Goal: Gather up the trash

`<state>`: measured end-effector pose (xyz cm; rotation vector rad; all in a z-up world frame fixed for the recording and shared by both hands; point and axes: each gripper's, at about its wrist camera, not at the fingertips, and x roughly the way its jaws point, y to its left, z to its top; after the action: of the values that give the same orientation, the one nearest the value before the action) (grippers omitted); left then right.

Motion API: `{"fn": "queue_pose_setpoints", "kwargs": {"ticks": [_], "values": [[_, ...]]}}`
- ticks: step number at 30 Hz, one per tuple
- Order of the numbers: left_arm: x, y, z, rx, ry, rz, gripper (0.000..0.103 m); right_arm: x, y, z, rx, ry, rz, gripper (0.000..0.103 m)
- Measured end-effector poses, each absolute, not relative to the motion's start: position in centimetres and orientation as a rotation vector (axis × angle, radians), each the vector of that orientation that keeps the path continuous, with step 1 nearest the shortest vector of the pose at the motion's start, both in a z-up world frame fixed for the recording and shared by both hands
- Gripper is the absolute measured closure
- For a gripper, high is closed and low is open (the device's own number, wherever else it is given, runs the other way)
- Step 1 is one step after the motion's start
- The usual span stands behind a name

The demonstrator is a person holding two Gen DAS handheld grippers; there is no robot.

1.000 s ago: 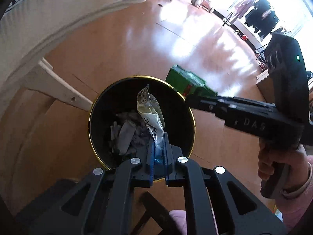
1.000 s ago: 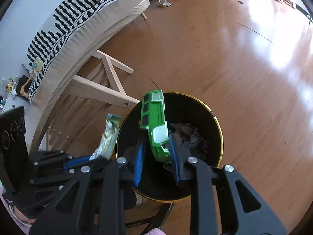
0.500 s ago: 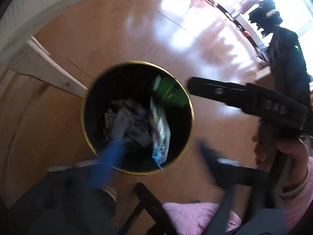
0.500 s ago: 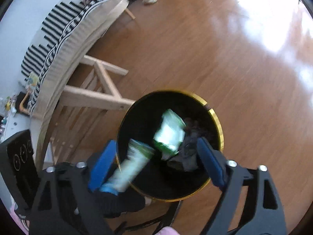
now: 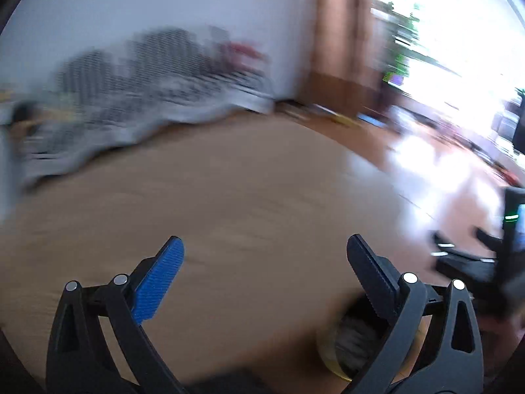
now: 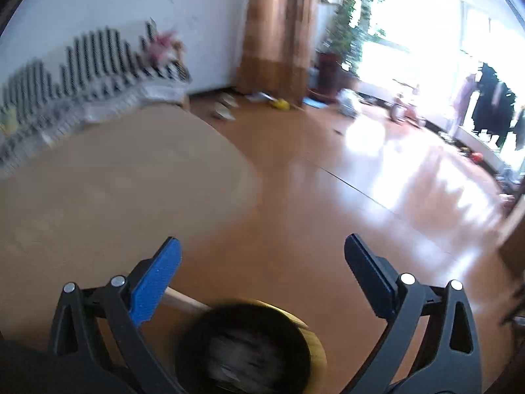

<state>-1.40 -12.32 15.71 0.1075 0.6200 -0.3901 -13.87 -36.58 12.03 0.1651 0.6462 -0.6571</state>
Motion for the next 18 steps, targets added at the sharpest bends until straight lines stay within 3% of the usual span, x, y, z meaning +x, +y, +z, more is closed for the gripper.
{"fn": "queue_pose_setpoints", "kwargs": {"ticks": [4,8,14,18], "values": [[3.0,-3.8,16.9,0.007,0.614,-0.22,0.006,-5.6,-30.7,16.8,0.168,0.583,-0.5,0.007],[7.4,2.2,14.6,-0.044,0.671,-0.066,0.006,2.0,-22.4,19.1,0.169,0.563,-0.358,0.007],[10.5,7.6,9.6,-0.011,0.803,0.033,0.006,6.2,-14.5,14.7,0.032,0.574,-0.184,0.007],[11.5,7.8,10.1,0.06,0.777,0.009,0.006,9.4,-14.3,11.8,0.121,0.76,-0.073,0.007]]}}
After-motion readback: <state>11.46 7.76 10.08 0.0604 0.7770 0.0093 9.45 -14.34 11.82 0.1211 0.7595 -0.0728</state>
